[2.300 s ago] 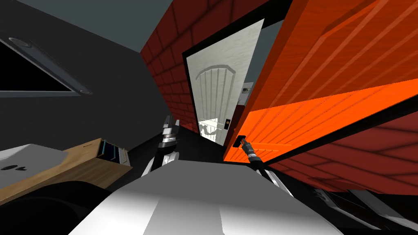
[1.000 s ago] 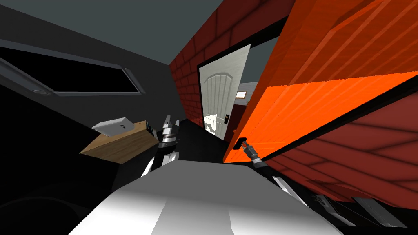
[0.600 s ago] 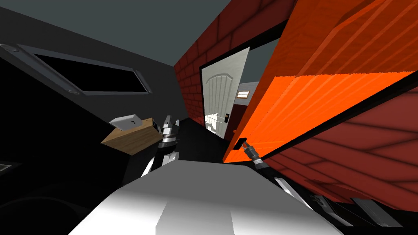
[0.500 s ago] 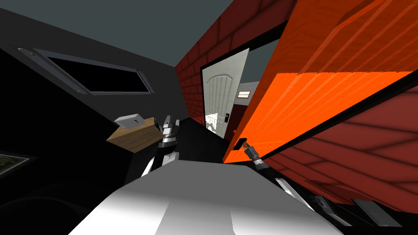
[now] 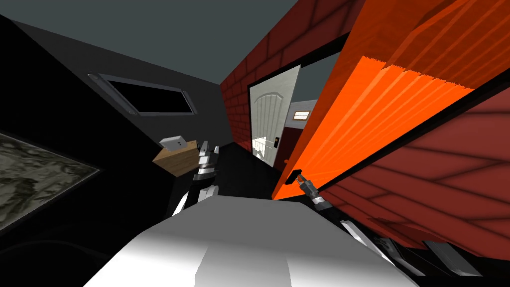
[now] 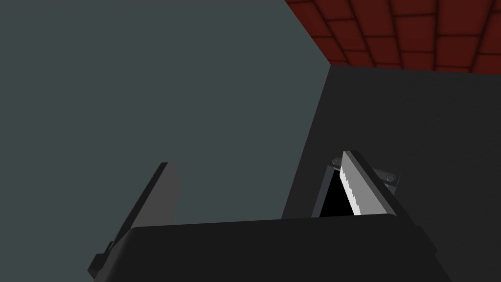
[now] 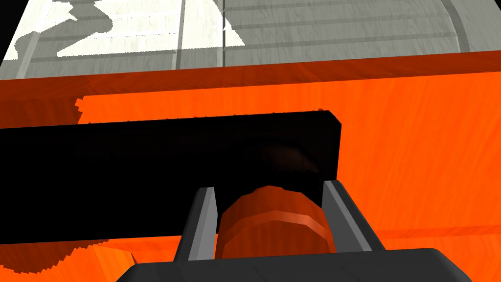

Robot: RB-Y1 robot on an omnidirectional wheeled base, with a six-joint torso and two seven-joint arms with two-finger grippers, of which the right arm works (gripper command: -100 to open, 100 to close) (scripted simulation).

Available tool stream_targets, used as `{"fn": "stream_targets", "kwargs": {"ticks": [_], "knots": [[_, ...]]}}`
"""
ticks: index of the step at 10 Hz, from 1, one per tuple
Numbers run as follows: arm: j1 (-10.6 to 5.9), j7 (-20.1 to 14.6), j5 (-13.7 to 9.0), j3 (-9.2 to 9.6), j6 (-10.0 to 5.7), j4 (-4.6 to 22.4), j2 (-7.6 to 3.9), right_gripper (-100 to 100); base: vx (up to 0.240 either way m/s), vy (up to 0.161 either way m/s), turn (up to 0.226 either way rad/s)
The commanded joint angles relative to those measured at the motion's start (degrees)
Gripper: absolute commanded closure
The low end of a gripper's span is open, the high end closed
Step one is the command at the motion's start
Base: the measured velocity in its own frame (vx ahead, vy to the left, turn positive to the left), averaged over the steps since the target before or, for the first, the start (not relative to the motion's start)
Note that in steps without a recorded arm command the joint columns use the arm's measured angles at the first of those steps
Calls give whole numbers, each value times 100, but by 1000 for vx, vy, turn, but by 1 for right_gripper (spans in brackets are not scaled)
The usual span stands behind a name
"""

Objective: Pull the door open

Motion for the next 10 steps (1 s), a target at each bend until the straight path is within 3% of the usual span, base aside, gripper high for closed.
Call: {"fn": "stream_targets", "kwargs": {"ticks": [1,2,10], "knots": [[-1,-52,2,-21,-119,56,-68,100,-183,-103,93],[0,-31,11,14,-67,38,-31,100,-82,-35,21],[-63,-209,83,4,-537,348,-259,100,-189,-93,135]]}}
